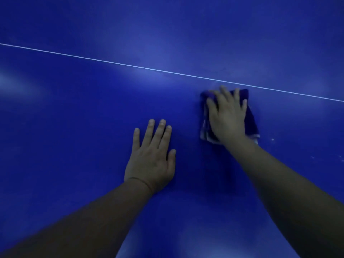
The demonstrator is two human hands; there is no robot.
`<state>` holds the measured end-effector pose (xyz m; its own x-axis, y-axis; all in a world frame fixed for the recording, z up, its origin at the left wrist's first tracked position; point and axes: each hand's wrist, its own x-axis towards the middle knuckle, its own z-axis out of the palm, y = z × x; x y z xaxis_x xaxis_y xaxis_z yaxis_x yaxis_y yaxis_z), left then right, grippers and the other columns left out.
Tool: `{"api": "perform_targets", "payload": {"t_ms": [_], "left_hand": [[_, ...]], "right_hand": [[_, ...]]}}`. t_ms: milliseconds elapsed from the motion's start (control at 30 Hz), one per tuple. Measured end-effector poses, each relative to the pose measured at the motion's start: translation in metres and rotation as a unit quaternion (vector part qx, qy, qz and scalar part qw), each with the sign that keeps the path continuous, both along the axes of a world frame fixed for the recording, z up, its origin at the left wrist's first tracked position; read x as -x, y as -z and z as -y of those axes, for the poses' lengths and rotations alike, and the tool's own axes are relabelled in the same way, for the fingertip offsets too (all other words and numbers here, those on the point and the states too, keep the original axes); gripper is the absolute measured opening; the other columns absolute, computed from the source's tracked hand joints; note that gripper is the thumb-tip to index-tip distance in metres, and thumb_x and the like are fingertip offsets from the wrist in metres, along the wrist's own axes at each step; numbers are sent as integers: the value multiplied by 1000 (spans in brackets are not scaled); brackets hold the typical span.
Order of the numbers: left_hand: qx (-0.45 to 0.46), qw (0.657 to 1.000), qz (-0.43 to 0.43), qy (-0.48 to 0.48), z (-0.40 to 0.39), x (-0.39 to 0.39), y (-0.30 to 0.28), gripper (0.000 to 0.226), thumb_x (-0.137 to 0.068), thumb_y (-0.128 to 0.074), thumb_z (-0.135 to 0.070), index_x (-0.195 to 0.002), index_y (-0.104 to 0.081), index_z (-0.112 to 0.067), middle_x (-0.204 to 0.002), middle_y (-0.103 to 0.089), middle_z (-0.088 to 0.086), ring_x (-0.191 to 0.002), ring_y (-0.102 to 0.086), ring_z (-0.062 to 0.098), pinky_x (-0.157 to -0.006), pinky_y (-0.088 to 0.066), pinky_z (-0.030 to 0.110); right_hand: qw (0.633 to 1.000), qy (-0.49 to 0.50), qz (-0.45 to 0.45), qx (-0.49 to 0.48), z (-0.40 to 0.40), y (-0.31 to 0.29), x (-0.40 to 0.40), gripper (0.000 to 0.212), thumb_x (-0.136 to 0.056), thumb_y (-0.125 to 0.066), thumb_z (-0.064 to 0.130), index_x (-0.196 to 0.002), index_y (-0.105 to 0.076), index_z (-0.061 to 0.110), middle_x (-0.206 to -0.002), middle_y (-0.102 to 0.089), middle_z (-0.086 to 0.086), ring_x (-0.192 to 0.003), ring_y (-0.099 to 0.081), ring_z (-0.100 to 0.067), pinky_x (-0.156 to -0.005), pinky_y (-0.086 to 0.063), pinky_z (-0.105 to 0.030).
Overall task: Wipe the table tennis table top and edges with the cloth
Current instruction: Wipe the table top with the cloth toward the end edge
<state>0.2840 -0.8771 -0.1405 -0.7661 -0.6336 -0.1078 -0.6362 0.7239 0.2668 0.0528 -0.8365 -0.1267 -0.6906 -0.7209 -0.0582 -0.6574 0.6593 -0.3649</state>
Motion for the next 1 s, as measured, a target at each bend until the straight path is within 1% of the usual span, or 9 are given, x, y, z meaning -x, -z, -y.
{"api": "perform_targets", "payload": {"t_ms": [100, 200, 300, 400, 567, 700, 767, 867, 1000], "left_hand": [[11, 1000, 0, -13, -3, -1, 0, 67, -98, -23, -45, -156, -21, -11, -165, -13, 4, -153, -2, 20, -122, -4, 51], [19, 999, 1, -31, -3, -1, 0, 69, -97, -25, -45, -154, -26, -6, -164, -15, 11, -153, -6, 22, -122, -8, 50], [21, 999, 0, -29, -2, 0, 1, 69, -96, -26, -45, -152, -31, -5, -163, -19, 13, -152, -9, 24, -122, -8, 49], [22, 1000, 3, -17, -2, 1, 2, 69, -96, -27, -46, -152, -32, -6, -162, -20, 14, -152, -11, 25, -121, -10, 52], [23, 999, -2, 46, 0, -3, 0, 70, -95, -30, -54, -151, -35, -13, -162, -22, 13, -152, -11, 28, -120, -9, 58], [22, 996, -6, 90, 2, -3, -3, 68, -95, -32, -57, -150, -40, -18, -161, -27, 8, -152, -14, 27, -118, -14, 60], [20, 996, 3, 88, 2, -3, -3, 67, -95, -32, -58, -150, -39, -20, -161, -27, 7, -152, -13, 27, -118, -14, 60], [19, 996, 9, 90, 1, -3, -2, 68, -94, -32, -61, -150, -39, -22, -161, -26, 6, -152, -13, 27, -118, -15, 61], [27, 991, 6, 132, 1, -3, -2, 73, -92, -30, -70, -149, -42, -25, -161, -28, 5, -151, -15, 28, -117, -14, 62]], "right_hand": [[997, 75, 25, 8, 72, -1, 7, 48, -105, -31, 48, -149, -41, 30, -164, -26, 6, -154, -5, -30, -121, -1, -57], [999, -35, -6, -26, 112, 1, -21, 47, -104, -29, 50, -147, -41, 35, -164, -23, 7, -154, -2, -30, -120, 0, -58], [987, -157, -35, -29, 88, 3, -49, 46, -105, -30, 50, -147, -43, 36, -164, -23, 8, -154, -1, -30, -120, 1, -57], [986, -159, -37, -21, 22, 3, -55, 44, -104, -35, 51, -144, -47, 37, -163, -26, 9, -154, -6, -29, -120, 0, -56], [998, -12, -11, -55, -71, 0, -24, 46, -102, -33, 52, -144, -47, 37, -164, -23, 8, -154, -2, -28, -120, 0, -58], [982, 186, 3, -41, -29, 0, 26, 48, -104, -32, 50, -148, -42, 32, -165, -21, 2, -153, 0, -33, -119, 1, -63], [974, 222, 6, -32, 12, 0, 43, 49, -104, -30, 51, -148, -42, 33, -164, -24, 1, -153, -3, -34, -118, -1, -65], [994, 102, -15, -42, 44, 2, 28, 46, -104, -31, 50, -146, -43, 34, -163, -25, 3, -153, -4, -35, -119, -2, -63], [998, -28, -29, -46, -21, 0, -9, 45, -105, -34, 49, -147, -43, 37, -164, -22, 7, -154, -1, -28, -120, -2, -57]]}}
